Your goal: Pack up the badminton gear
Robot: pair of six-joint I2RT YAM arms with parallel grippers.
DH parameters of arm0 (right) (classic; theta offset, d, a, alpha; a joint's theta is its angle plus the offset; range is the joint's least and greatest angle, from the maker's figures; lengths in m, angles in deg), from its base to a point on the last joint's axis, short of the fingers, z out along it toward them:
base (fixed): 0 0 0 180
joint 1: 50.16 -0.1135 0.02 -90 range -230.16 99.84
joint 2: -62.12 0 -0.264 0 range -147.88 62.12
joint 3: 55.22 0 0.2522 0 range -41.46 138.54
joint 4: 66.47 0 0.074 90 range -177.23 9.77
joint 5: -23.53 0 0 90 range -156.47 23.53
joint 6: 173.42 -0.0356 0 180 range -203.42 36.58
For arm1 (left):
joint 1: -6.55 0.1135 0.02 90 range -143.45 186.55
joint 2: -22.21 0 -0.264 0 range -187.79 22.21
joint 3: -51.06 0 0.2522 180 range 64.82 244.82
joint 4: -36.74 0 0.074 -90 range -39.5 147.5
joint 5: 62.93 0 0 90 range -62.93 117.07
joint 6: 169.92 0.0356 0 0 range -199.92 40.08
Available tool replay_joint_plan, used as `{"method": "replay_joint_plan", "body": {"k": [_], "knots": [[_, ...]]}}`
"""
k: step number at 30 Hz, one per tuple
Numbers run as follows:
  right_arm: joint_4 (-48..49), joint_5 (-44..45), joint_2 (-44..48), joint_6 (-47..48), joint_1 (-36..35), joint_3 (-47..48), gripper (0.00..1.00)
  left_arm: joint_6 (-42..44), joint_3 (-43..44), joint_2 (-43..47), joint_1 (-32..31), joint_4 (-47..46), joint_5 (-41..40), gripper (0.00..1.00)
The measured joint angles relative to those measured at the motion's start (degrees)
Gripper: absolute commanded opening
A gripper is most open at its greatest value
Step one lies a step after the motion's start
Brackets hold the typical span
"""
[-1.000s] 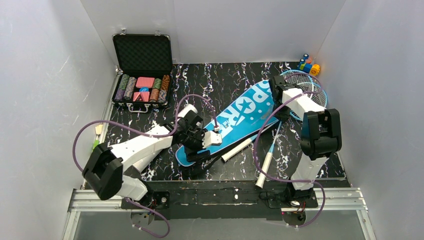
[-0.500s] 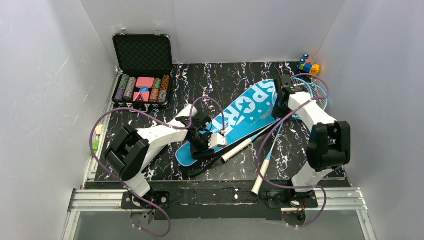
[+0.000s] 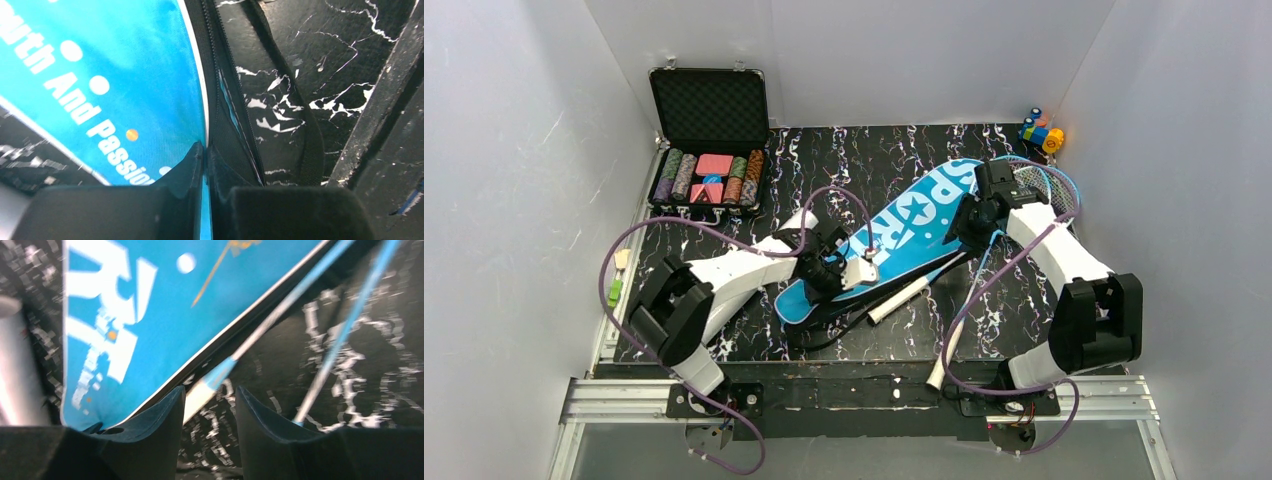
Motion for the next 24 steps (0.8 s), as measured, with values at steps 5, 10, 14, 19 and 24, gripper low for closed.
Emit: {"method": "replay_joint_plan", "body": {"k": [5, 10, 14, 19, 24], "knots": [[1.92, -8.02, 2.69, -3.34, -3.82, -0.61, 0.54, -4.15, 3.78, 8.66, 0.72, 2.95, -3.02, 0.0], [4.42, -14.32, 4.83, -8.15, -12.15, -0.61, 0.56, -7.91, 9.42, 18.36, 1.25, 3.58, -3.93, 0.0], [8.68, -17.9, 6.8, -13.73, -17.25, -1.95, 0.56, -9.49, 10.01, 21.31, 1.66, 6.03, -3.74, 0.0], [15.02, -19.23, 10.23, -21.97, -18.23, -7.72, 0.58, -9.92, 9.66, 21.42, 2.34, 9.29, -3.76, 0.0], [19.28, -19.15, 9.68, -29.03, -18.21, -10.56, 0.58, -9.92, 8.83, 22.58, 2.54, 10.6, -3.76, 0.0]]}}
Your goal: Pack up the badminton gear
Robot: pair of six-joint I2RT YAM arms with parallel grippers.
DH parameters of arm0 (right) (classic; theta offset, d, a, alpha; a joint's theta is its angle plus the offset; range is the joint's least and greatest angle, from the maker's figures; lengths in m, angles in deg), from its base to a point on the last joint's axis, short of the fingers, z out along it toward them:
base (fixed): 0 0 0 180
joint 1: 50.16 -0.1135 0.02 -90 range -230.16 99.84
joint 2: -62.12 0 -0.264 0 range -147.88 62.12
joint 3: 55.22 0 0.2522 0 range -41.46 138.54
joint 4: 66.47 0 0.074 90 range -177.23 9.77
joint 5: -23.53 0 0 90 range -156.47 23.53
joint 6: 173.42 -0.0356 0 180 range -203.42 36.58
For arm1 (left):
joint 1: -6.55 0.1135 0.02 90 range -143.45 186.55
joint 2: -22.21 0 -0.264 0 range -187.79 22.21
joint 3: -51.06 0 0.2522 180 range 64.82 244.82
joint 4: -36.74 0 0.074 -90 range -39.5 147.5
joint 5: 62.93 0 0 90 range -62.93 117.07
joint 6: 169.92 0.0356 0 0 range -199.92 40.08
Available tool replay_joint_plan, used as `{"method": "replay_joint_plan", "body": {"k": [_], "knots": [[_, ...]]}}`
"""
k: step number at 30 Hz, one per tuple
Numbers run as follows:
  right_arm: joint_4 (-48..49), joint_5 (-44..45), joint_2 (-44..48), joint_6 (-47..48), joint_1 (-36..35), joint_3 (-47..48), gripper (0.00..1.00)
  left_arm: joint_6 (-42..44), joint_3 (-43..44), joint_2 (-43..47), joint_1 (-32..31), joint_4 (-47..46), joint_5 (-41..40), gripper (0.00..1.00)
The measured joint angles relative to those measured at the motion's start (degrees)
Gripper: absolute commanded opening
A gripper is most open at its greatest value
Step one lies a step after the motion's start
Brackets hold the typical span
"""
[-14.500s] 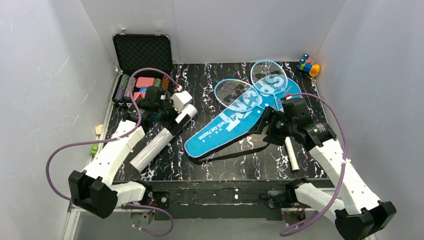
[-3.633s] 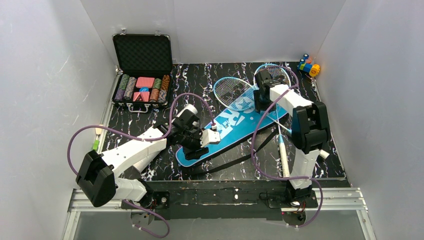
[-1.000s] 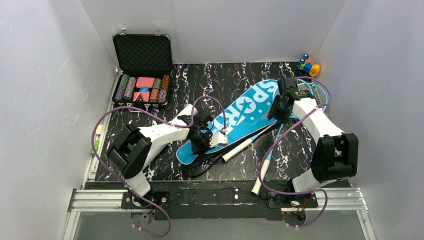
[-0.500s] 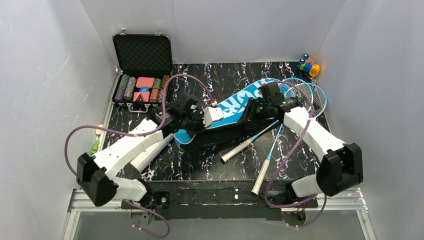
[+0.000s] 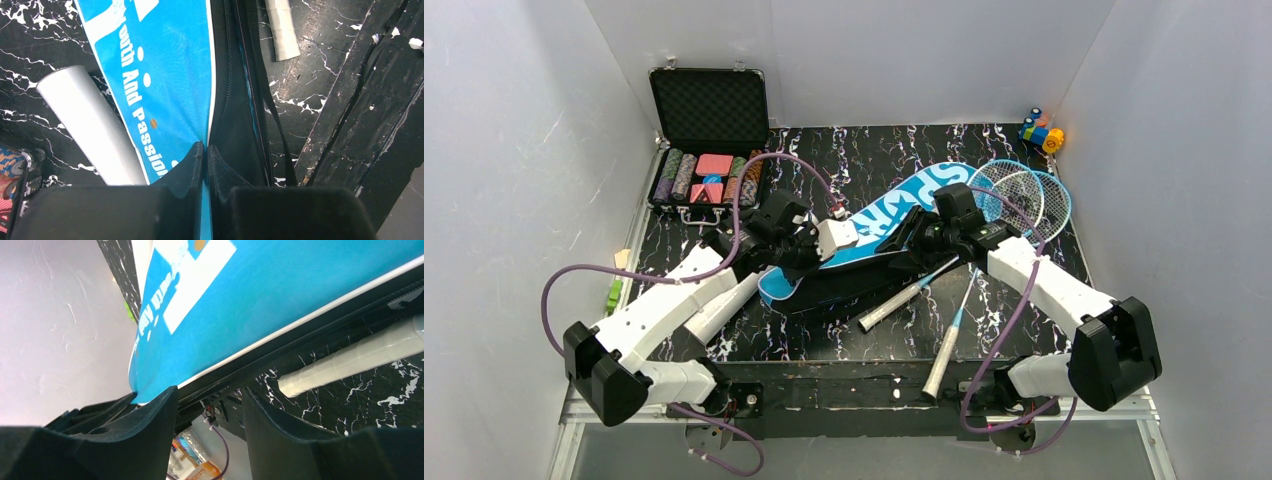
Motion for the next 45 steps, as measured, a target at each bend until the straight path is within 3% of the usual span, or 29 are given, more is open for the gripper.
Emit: {"method": "replay_joint_plan", "body": {"k": [12, 17, 20, 23, 24, 27, 28, 29, 30, 37, 45], "knots": [[6.69, 10.78, -1.33, -11.65, 0.09, -5.53, 0.56, 0.2, -0.11, 3.13, 0.57, 2.16, 0.48, 0.0], [8.0, 15.89, -2.25, -13.99, 1.84, -6.67, 0.5, 0.76, -0.87, 4.28, 0.59, 3.17, 1.49, 0.0], [8.02, 18.58, -3.67, -14.27, 3.69, -6.67, 0.34, 1.27, -0.9, 5.22, 0.59, 4.17, 2.12, 0.0], [8.07, 20.17, -4.81, -13.77, 5.27, -6.69, 0.11, 1.92, -0.9, 6.21, 0.66, 5.01, 2.8, 0.02], [8.11, 20.13, -5.05, -13.49, 5.55, -6.62, 0.03, 2.19, -0.9, 6.49, 0.74, 5.16, 3.19, 0.11], [7.67, 19.93, -6.45, -11.69, 5.62, -5.03, 0.01, 3.06, -0.87, 6.78, 0.74, 6.01, 4.39, 0.4], [7.37, 20.06, -7.13, -10.95, 5.75, -4.04, 0.01, 3.21, -0.87, 6.91, 0.81, 6.73, 4.68, 0.59], [7.28, 20.11, -7.74, -10.23, 5.86, -3.17, 0.01, 3.58, -0.85, 6.99, 0.87, 7.19, 4.96, 0.87], [7.3, 20.02, -8.11, -9.64, 5.86, -2.67, 0.01, 3.58, -0.74, 7.06, 0.9, 7.74, 5.18, 0.97], [9.62, 14.69, -8.2, -6.84, 5.27, -2.38, 0.01, 2.49, 6.12, 3.54, 0.94, 8.63, 8.68, 0.98], [10.56, 8.68, -7.21, -3.87, 0.9, 0.46, 0.01, -0.04, 12.5, -3.87, 0.85, 3.04, 14.1, 0.98]]}}
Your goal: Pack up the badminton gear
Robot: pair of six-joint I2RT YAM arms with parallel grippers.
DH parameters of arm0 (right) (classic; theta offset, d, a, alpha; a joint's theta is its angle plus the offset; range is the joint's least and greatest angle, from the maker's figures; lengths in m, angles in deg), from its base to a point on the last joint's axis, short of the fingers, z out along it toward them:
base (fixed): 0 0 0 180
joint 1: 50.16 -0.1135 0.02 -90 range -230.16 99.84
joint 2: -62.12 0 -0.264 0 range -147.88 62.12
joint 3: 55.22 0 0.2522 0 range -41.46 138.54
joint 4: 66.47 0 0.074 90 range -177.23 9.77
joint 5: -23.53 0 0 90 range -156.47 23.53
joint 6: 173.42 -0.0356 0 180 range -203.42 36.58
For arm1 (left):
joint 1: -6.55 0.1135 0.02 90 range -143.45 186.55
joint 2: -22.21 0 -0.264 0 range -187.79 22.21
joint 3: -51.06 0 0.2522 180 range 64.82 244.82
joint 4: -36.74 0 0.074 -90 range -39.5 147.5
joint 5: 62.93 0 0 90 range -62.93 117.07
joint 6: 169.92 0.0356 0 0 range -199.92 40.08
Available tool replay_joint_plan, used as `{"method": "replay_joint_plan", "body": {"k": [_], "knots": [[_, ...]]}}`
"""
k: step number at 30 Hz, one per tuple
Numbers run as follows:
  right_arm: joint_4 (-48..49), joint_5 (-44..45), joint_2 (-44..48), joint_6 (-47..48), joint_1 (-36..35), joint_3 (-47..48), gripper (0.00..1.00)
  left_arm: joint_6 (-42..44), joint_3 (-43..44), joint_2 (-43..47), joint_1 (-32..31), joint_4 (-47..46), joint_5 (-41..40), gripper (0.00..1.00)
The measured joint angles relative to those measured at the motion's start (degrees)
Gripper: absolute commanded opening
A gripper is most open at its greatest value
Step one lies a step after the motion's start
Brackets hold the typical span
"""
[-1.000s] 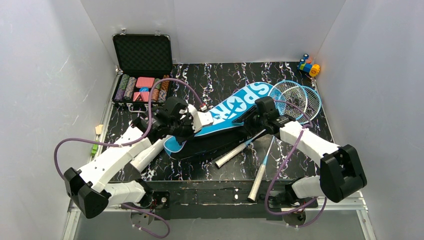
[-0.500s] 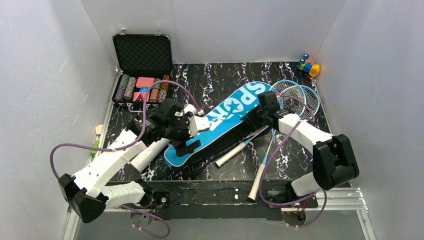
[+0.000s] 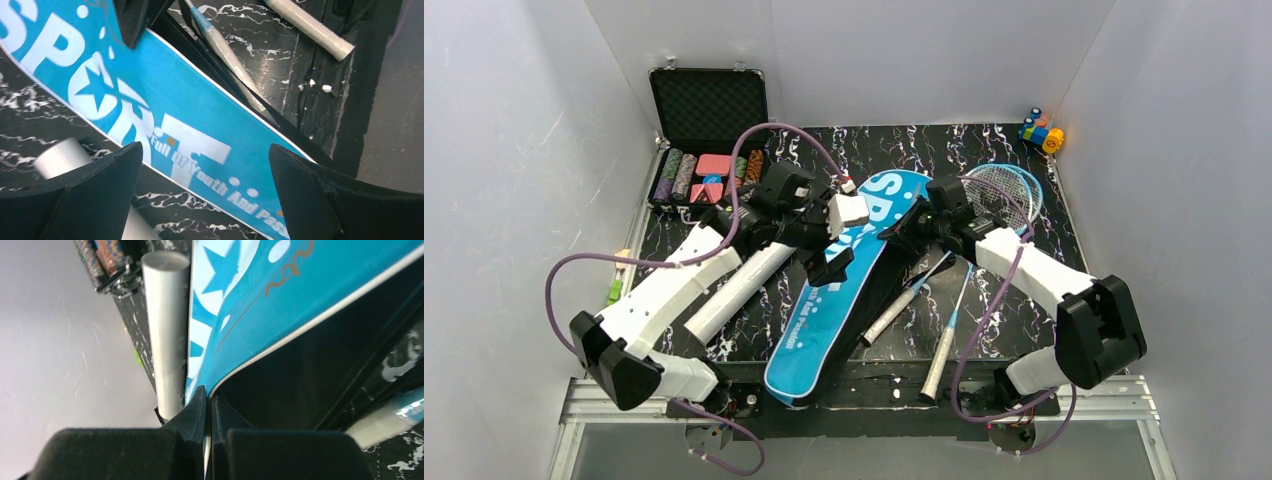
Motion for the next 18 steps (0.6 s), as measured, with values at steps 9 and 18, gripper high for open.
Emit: {"method": "replay_joint_plan", "body": {"k": [9, 18], "knots": [[-2.45, 0.31, 5.55, 1.95, -4.66, 0.66, 0.01, -8.33, 1.55, -8.11, 0.35, -0.37, 7.04, 0.98], [-3.08, 0.44, 5.62, 3.48, -5.05, 0.7, 0.01, -5.84, 17.59, -13.14, 1.25, 8.35, 9.51, 0.98]]}}
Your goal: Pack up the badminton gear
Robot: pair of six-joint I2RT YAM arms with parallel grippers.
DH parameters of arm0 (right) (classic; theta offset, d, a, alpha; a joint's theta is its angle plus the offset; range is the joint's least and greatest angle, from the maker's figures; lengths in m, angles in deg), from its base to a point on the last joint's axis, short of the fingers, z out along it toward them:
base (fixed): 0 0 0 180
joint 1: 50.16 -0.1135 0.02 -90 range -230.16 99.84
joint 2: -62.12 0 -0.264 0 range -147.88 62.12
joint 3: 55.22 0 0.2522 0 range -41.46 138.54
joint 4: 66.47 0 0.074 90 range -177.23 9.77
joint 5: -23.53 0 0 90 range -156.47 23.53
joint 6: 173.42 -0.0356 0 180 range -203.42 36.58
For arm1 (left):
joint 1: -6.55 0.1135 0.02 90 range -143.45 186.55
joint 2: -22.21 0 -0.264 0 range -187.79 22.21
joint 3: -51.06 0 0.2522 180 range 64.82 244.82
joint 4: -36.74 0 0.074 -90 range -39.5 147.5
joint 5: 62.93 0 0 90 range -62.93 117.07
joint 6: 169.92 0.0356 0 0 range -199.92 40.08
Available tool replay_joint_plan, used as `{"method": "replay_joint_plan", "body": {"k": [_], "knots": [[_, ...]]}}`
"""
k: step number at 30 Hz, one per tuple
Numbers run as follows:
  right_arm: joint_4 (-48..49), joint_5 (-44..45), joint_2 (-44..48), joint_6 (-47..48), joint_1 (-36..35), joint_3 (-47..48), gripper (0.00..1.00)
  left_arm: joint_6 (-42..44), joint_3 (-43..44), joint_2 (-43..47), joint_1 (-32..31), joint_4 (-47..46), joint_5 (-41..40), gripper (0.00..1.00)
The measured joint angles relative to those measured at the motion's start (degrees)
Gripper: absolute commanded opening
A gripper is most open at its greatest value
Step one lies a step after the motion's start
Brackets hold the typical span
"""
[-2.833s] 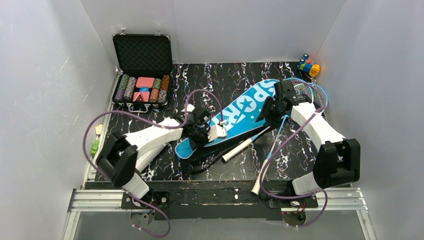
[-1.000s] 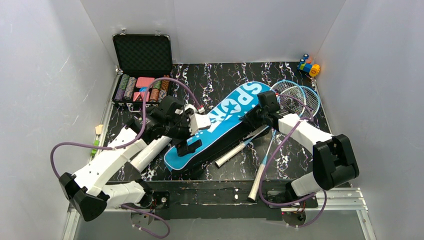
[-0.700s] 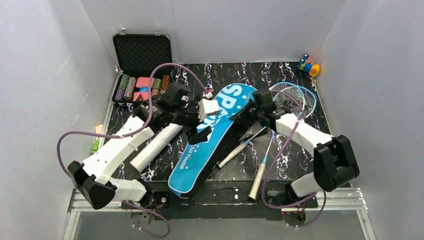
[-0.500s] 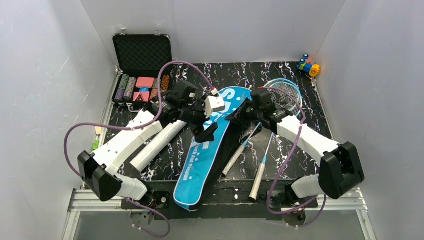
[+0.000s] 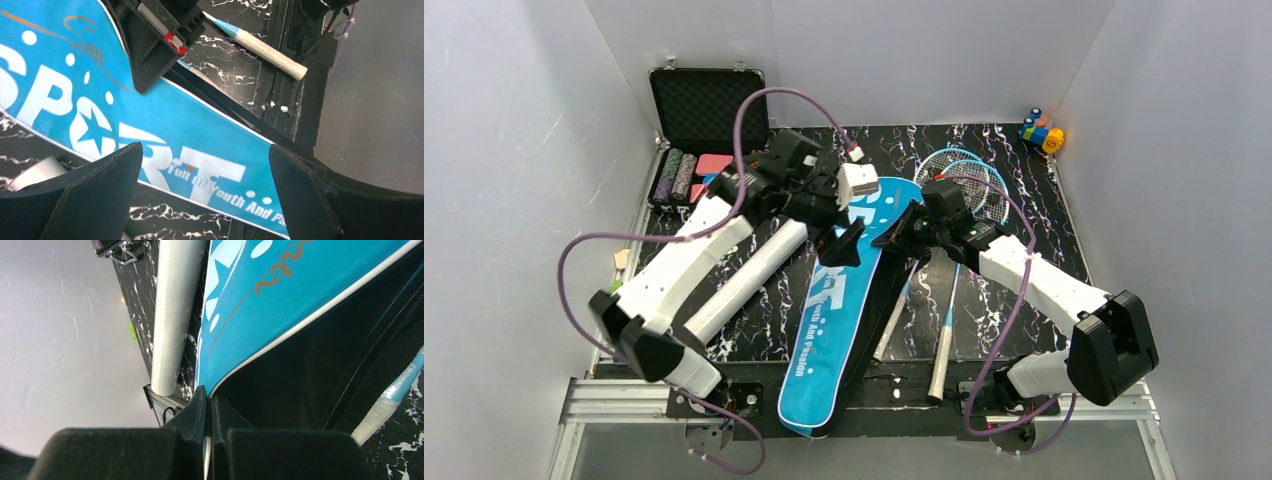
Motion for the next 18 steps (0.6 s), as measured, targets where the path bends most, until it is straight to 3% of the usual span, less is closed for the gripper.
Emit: {"method": "replay_joint_plan", "body": {"k": [5, 11, 18], "knots": [[-0.11, 0.17, 0.0, 1.68, -0.68, 0.28, 0.01, 0.02, -1.68, 5.62, -0.68, 3.02, -1.79, 0.98], [-0.72, 0.7, -0.04, 2.86, -2.32, 2.86, 0.01, -1.4, -19.28, 13.25, -5.44, -7.67, -9.29, 0.98], [-0.5, 2.4, -0.11, 2.93, -5.09, 6.25, 0.01, -6.27, -22.27, 13.62, -7.65, -15.04, -16.09, 0.98]]}}
